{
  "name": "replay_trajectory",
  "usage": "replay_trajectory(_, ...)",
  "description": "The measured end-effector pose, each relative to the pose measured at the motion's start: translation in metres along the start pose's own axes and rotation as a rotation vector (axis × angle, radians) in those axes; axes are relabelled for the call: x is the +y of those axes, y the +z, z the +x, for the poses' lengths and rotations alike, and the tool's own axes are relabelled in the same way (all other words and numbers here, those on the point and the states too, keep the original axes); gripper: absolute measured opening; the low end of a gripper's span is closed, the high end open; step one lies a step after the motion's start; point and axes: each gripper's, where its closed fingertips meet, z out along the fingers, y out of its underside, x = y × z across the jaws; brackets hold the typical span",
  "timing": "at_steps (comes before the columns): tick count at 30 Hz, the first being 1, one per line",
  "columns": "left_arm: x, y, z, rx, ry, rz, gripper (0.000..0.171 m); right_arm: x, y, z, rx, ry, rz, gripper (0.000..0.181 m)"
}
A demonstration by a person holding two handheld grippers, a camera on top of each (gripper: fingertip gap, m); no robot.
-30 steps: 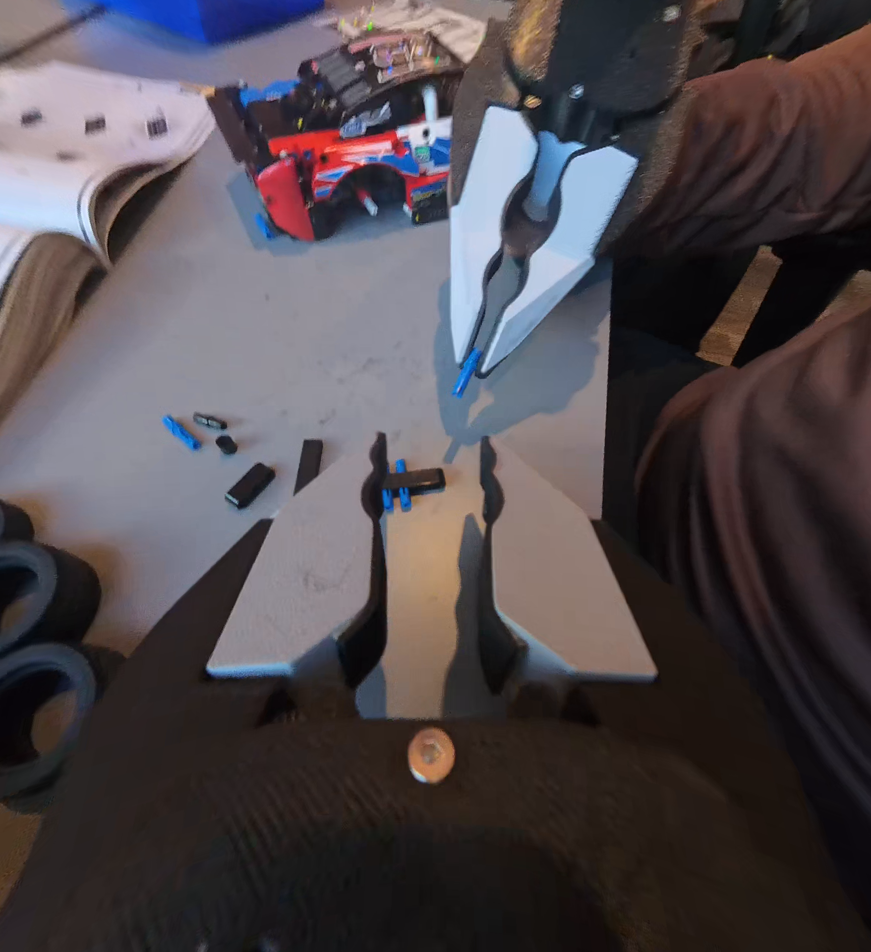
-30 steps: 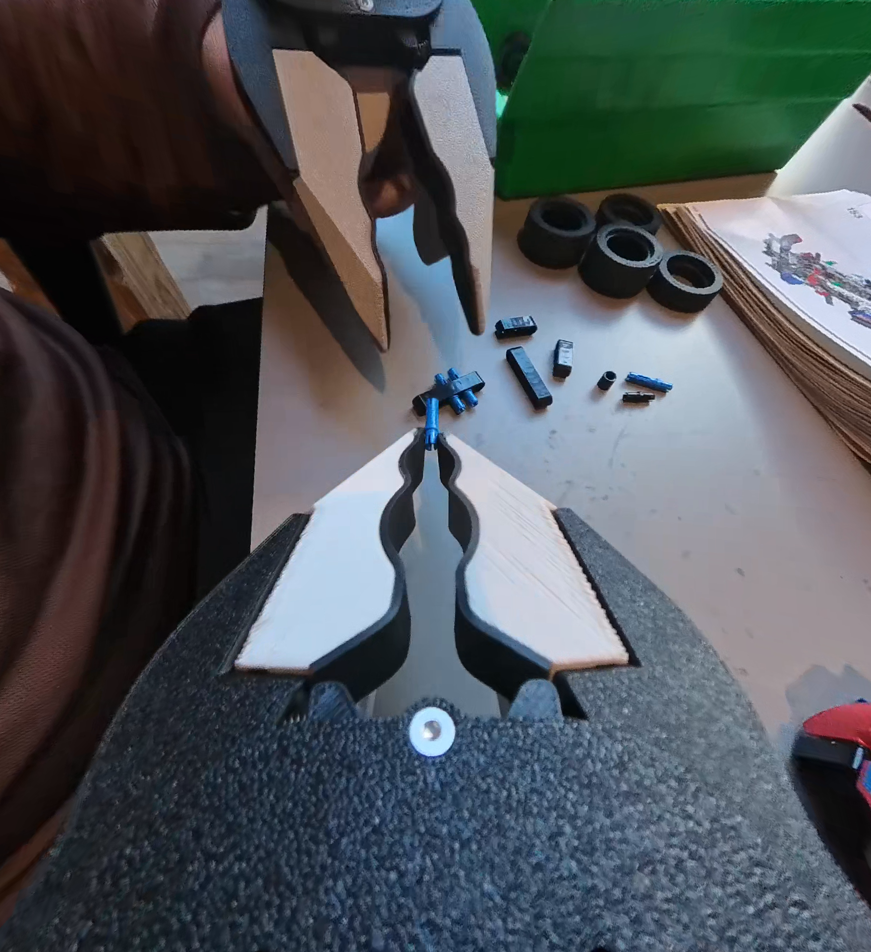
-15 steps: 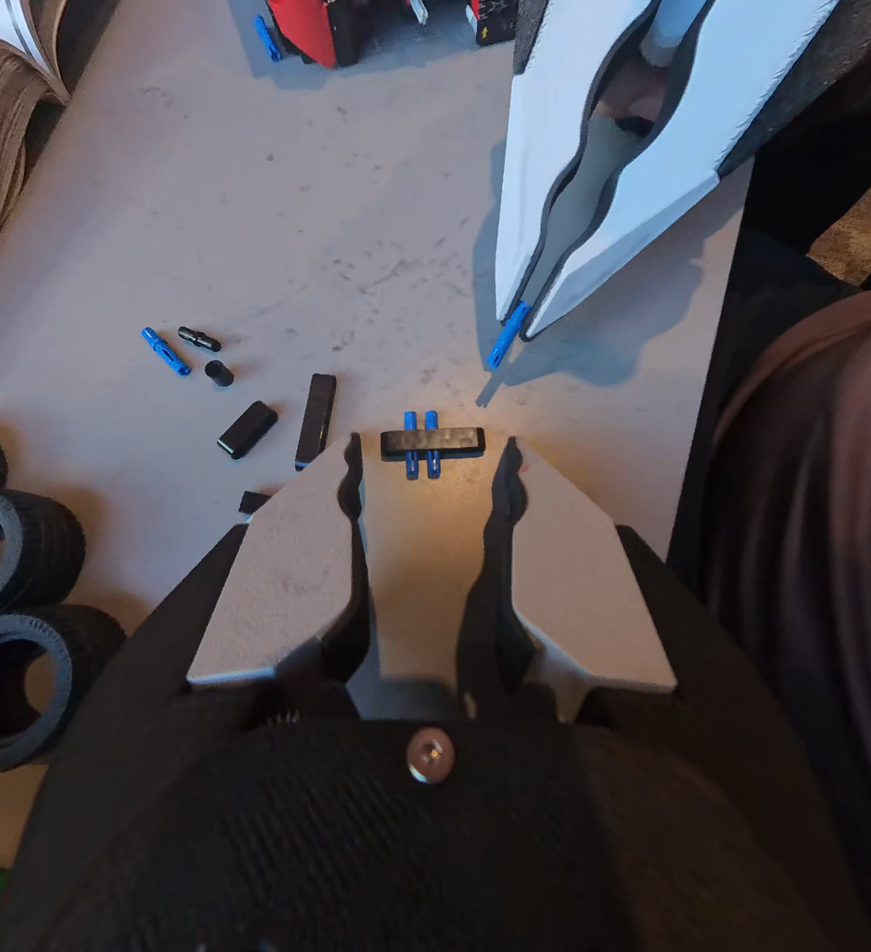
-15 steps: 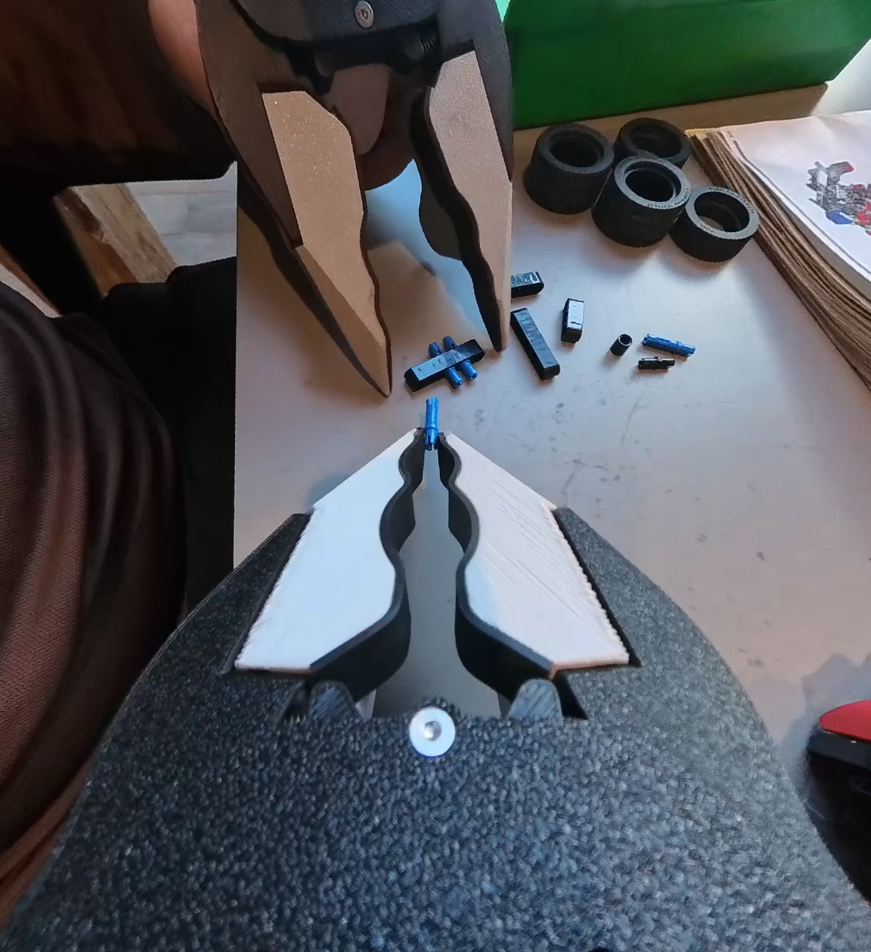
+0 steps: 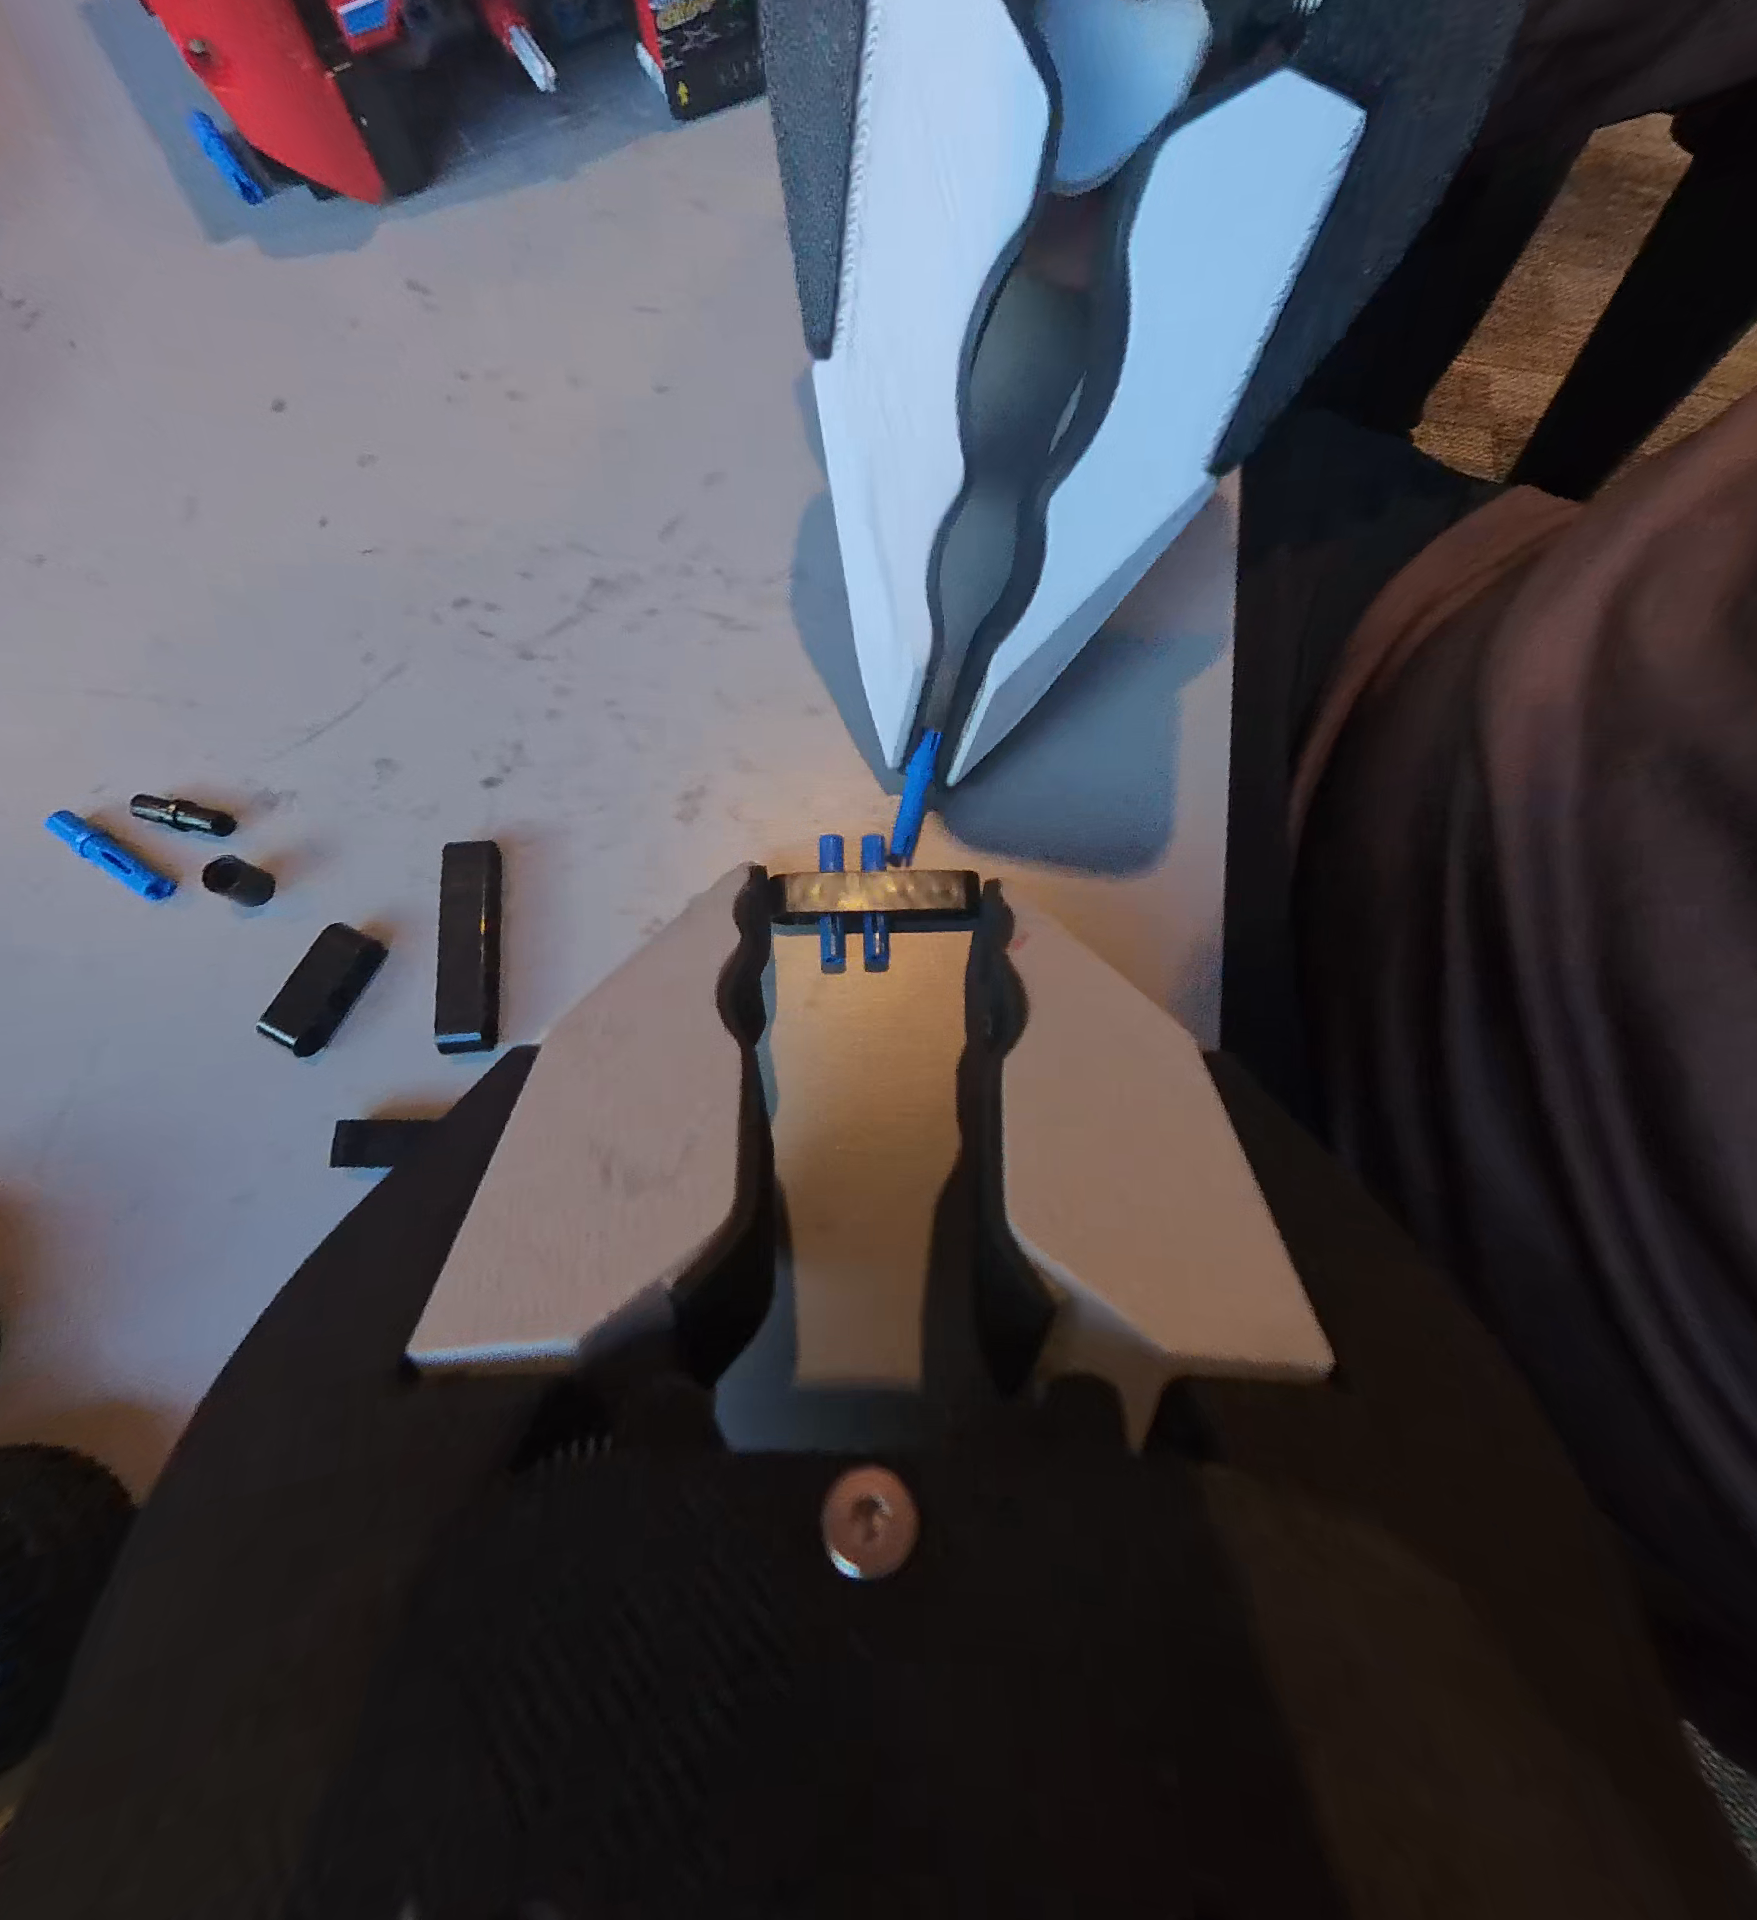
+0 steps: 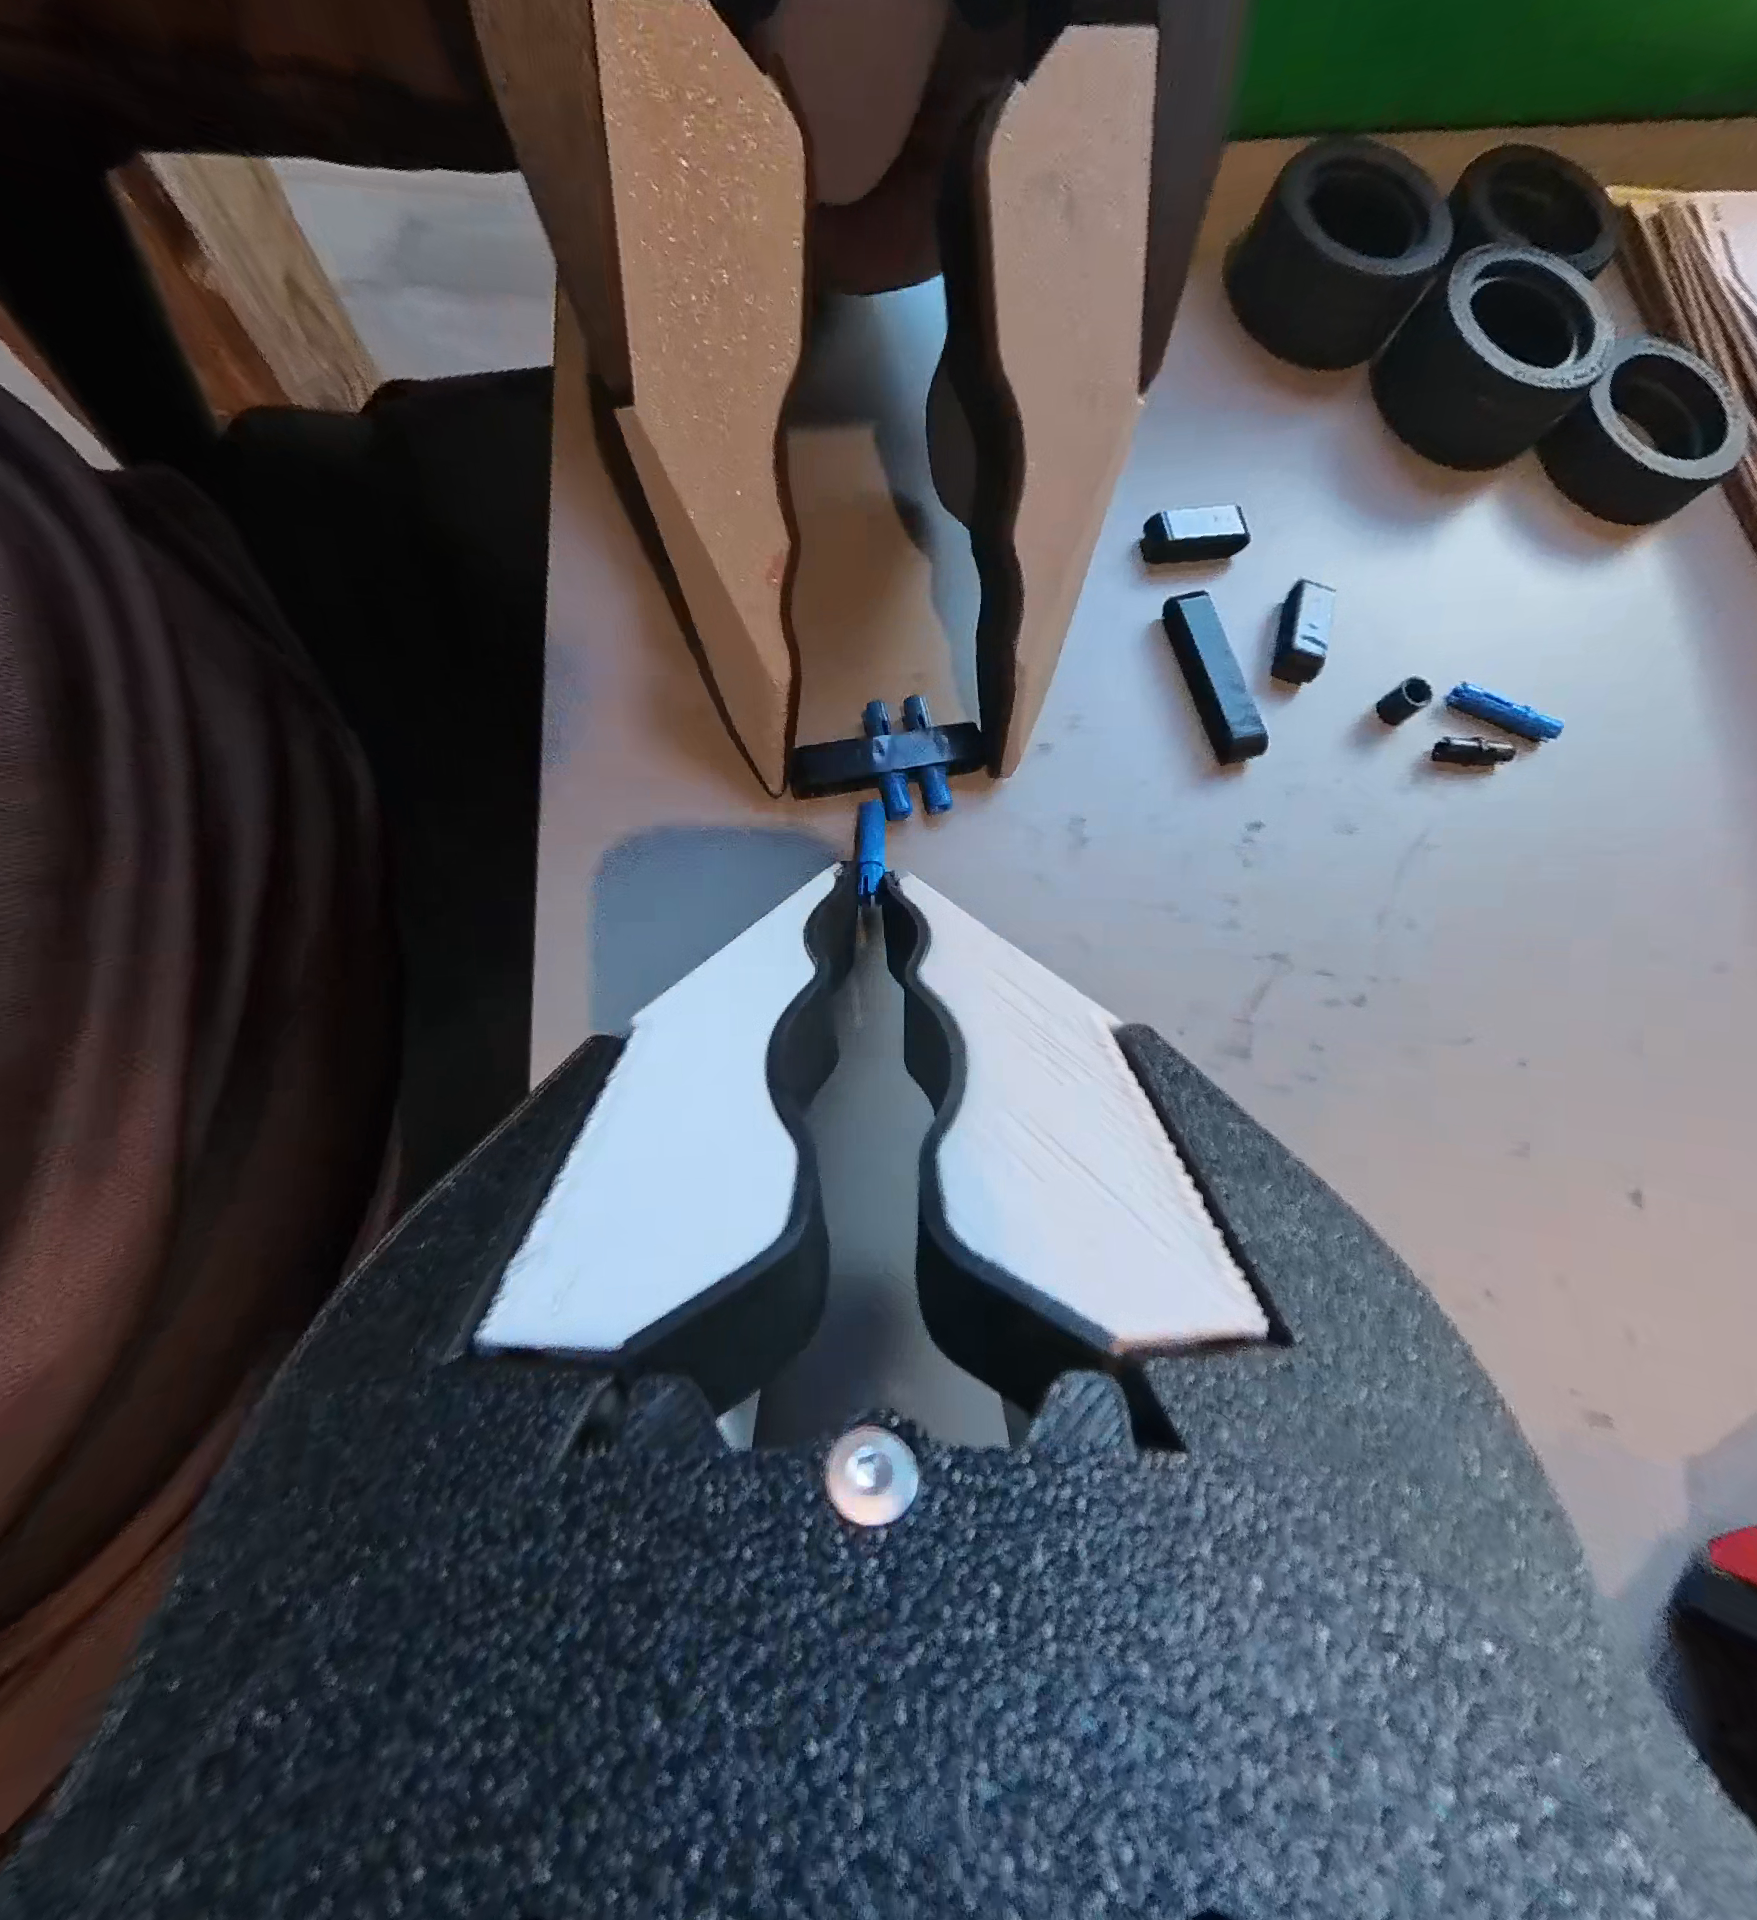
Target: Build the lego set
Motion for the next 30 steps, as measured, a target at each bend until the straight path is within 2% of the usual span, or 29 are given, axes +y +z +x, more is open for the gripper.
replay_trajectory(9, 0.002, -0.003, 0.021, 0.083, 0.029, 0.002, 0.038, -0.006, 0.000, -0.021, -0.035, 0.006, 0.014, 0.004)
replay_trajectory(25, 0.013, -0.012, 0.030, 0.078, 0.070, -0.006, 0.038, -0.014, 0.011, -0.036, -0.038, -0.052, -0.006, 0.004)
replay_trajectory(27, 0.013, -0.013, 0.031, 0.084, 0.065, -0.006, 0.038, -0.013, 0.011, -0.036, -0.067, -0.017, -0.009, 0.004)
replay_trajectory(30, 0.014, -0.013, 0.030, 0.084, 0.064, -0.006, 0.038, -0.014, 0.012, -0.037, -0.156, 0.130, -0.016, 0.004)
